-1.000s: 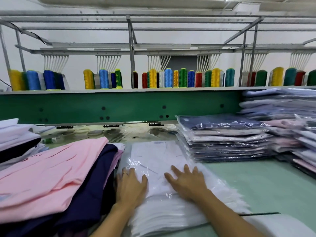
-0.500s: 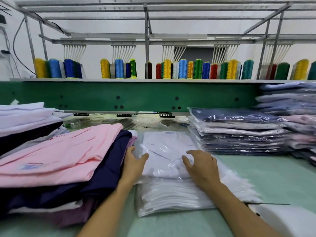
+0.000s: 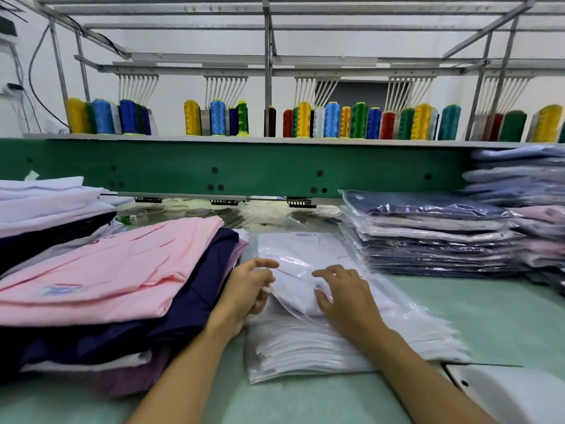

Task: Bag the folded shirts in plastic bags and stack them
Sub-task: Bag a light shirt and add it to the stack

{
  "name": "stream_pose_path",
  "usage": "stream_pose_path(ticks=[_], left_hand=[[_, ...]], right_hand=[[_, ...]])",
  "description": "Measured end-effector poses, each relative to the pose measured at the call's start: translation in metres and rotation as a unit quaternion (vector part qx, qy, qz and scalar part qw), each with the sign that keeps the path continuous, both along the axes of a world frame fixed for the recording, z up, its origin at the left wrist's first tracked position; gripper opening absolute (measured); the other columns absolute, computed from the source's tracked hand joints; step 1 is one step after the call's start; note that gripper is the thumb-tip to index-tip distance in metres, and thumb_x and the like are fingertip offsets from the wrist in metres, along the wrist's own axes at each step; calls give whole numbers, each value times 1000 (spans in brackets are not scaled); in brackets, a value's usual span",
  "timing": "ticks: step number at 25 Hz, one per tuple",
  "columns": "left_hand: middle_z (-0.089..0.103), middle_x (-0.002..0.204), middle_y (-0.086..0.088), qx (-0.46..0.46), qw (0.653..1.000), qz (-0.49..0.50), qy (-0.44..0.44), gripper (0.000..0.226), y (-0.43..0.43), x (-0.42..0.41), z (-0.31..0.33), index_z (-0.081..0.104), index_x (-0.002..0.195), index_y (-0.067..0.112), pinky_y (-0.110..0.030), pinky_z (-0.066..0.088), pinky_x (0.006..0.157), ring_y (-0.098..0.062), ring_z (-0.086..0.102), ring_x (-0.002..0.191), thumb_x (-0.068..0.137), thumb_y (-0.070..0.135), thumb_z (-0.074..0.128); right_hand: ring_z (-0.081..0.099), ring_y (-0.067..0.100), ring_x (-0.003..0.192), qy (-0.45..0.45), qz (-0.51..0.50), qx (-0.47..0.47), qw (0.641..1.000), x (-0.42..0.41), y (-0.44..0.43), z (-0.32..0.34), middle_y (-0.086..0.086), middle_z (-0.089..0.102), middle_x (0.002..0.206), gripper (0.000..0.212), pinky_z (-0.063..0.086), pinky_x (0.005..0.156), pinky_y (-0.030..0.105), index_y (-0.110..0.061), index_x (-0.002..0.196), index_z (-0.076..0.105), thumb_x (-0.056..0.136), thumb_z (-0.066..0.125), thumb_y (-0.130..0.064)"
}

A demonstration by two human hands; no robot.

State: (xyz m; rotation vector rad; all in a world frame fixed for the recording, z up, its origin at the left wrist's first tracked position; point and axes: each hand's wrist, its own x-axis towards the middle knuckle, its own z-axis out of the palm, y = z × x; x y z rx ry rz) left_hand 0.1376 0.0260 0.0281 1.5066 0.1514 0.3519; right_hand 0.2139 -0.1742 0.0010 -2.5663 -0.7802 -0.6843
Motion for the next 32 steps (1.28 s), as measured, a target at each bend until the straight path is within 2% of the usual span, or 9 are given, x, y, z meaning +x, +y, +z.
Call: stream_pose_path(ticks=[2, 5, 8, 13, 17, 21, 24, 28, 32], left_hand=[[37, 56, 2, -43, 999, -10, -17, 25, -3, 0, 1, 66, 108, 7, -18, 20, 38, -10, 22, 41, 88, -2, 55], [50, 54, 2, -88, 995, -23, -31, 25, -7, -1, 2, 60, 114, 6, -18, 27, 37, -8, 32, 40, 89, 0, 59], [56, 53, 1, -123, 991, -23, -44, 28, -6, -4, 4, 58, 114, 7, -16, 34, 36, -6, 41, 38, 88, -2, 61], [45, 51, 2, -132, 990, -20, -39, 32, -8, 1, 1, 59, 114, 6, -19, 29, 36, -9, 31, 38, 84, -3, 65], [39, 51, 2, -153, 987, -19, -38, 28, -9, 3, -2, 59, 112, 6, -19, 31, 38, -9, 30, 39, 86, -1, 66], [35, 52, 2, -240, 970, -16, -43, 15, -5, 8, -4, 57, 102, 7, -19, 21, 38, -7, 26, 37, 92, -4, 58], [35, 52, 2, -294, 954, -5, -62, 13, -2, 12, -4, 55, 97, 8, -18, 22, 36, -6, 27, 37, 94, -4, 55], [36, 49, 4, -309, 948, 20, -73, 16, -2, 15, -5, 54, 93, 11, -17, 22, 35, -6, 28, 36, 96, -4, 53], [34, 48, 5, -329, 939, 51, -86, 20, -2, 14, -2, 53, 90, 14, -16, 20, 35, -5, 28, 35, 98, -4, 49]], right_hand=[[52, 15, 107, -80, 112, 54, 989, -15, 14, 8, -12, 60, 118, 29, 43, 91, 34, -29, 119, 63, 92, 54, -25], [53, 15, 91, -180, 199, 62, 961, -34, 38, 10, -11, 64, 100, 24, 44, 78, 32, -24, 113, 63, 91, 57, -33], [54, 17, 80, -232, 187, 81, 951, -34, 49, 8, -11, 69, 89, 26, 47, 69, 35, -24, 115, 67, 96, 61, -41], [53, 20, 71, -265, 171, 113, 942, -30, 49, 7, -11, 66, 73, 14, 46, 62, 36, -28, 105, 70, 99, 60, -35], [51, 18, 71, -234, 156, 112, 953, -32, 49, 8, -11, 65, 73, 5, 45, 60, 36, -28, 95, 66, 96, 62, -31], [50, 15, 72, -136, 142, 130, 972, -28, 36, 7, -15, 64, 76, 12, 47, 64, 35, -28, 84, 60, 93, 64, -35], [52, 13, 77, -70, 130, 141, 979, -22, 20, 5, -20, 63, 77, 15, 46, 71, 32, -28, 82, 59, 92, 65, -36], [50, 13, 80, -39, 108, 136, 984, -11, -1, 6, -21, 56, 68, 12, 44, 78, 34, -28, 80, 63, 89, 69, -33], [52, 14, 82, -16, 73, 138, 988, 3, -29, 10, -17, 66, 75, 6, 46, 80, 38, -28, 82, 70, 86, 73, -31]])
